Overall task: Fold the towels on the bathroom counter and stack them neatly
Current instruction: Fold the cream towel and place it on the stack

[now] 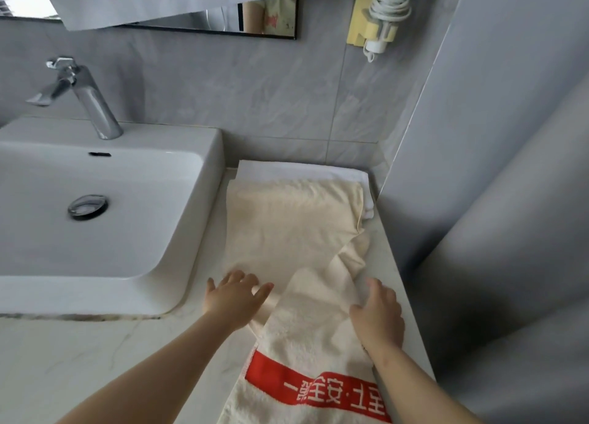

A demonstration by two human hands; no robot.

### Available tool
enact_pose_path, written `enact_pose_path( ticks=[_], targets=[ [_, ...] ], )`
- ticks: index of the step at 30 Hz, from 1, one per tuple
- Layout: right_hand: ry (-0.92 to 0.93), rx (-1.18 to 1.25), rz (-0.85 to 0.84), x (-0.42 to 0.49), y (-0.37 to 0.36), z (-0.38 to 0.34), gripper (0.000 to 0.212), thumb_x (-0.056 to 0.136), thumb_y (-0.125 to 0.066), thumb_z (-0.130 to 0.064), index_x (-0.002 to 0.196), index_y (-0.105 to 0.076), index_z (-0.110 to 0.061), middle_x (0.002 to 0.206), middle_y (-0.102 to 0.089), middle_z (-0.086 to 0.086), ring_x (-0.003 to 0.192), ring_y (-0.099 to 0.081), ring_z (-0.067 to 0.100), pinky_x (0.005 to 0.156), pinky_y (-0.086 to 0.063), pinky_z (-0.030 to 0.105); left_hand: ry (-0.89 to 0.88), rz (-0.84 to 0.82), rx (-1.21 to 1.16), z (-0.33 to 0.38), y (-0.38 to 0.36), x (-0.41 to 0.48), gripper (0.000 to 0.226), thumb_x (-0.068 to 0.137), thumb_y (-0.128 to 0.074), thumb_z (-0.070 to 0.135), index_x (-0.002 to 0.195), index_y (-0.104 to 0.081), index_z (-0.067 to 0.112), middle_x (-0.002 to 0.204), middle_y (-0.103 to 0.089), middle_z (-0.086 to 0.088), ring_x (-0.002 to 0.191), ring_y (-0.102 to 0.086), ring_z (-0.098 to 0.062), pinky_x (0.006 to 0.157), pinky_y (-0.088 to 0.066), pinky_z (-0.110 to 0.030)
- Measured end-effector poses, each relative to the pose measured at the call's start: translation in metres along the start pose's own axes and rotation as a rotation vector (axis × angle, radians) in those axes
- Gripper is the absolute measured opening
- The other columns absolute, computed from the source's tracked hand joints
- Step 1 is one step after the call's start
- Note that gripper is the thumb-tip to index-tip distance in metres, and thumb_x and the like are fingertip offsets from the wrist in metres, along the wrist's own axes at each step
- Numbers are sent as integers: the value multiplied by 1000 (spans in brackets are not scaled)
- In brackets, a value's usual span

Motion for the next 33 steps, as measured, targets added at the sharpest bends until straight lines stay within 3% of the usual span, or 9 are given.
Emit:
enact_pose_path(
  ticks=[4,7,10,13,16,20,23,28,33],
  targets=[
    [337,16,-186,-4,-13,-28,41,95,-45,-34,136,-41,-33,130,-51,-9,118,-47,16,100,-38,32,11,40,39,4,-5,9,54,94,-29,57,135,-40,24,147,-35,1,140,-27,-17,116,-7,-53],
    [339,-112,-245,-3,-27,-26,29,93,-43,-45,103,-60,-25,96,-64,-9,95,-59,16,90,-43,33,17,46,107,1,-3,12,56,94,-37,54,141,-31,24,149,-29,0,140,-27,-18,112,-3,-60],
    [261,-223,-161,0,-24,-17,29,93,-40,-47,80,-55,-26,82,-59,-10,83,-56,11,83,-40,29,12,31,111,-7,4,18,58,96,-37,49,147,-22,26,153,-20,0,141,-24,-18,111,-2,-61],
    [262,-291,-3,3,-12,-26,14,94,-45,-38,99,-52,-28,106,-53,-9,99,-48,11,89,-36,26,11,-2,101,-10,11,28,57,97,-38,40,148,-18,26,154,-16,-2,142,-22,-19,113,-4,-58],
    [453,-212,83,-2,-6,-47,28,93,-48,-26,121,-52,-26,118,-52,-6,109,-46,14,94,-35,26,6,79,124,-1,13,25,54,97,-40,28,147,-20,26,156,-11,-4,142,-22,-21,115,-5,-51],
    [600,37,-315,-21,-30,-69,44,91,-53,-32,134,-43,-28,123,-52,-7,114,-49,11,95,-41,25,-102,188,29,16,-3,2,53,97,-42,30,145,-22,29,158,-3,-3,136,-35,-25,114,-24,-37],
    [576,-128,-439,-30,-57,-59,59,83,-59,-45,136,-37,-39,133,-41,-9,127,-35,12,104,-32,29,-137,87,56,13,-18,-8,54,99,-29,43,149,-13,32,159,1,-1,145,-14,-19,117,-11,-35],
    [557,-119,-366,-22,-58,-56,25,86,-57,-41,110,-58,-32,108,-42,-11,107,-47,9,89,-37,23,-197,30,97,0,-21,-5,52,100,-21,45,150,-8,34,159,3,1,146,6,-15,118,2,-36],
    [352,218,-338,-16,-49,-46,13,87,-59,-26,80,-50,-21,79,-47,-11,70,-46,4,67,-37,15,-226,1,107,-9,-19,-1,52,100,-22,44,149,-7,37,159,4,4,146,7,-14,118,1,-34]
  ],
)
Point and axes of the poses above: each hand's wrist, its own x-axis towards the middle knuckle, its own y-axis out of the back of the hand, z = x × y, the point moved 3 cm from there along x, towards the middle knuckle
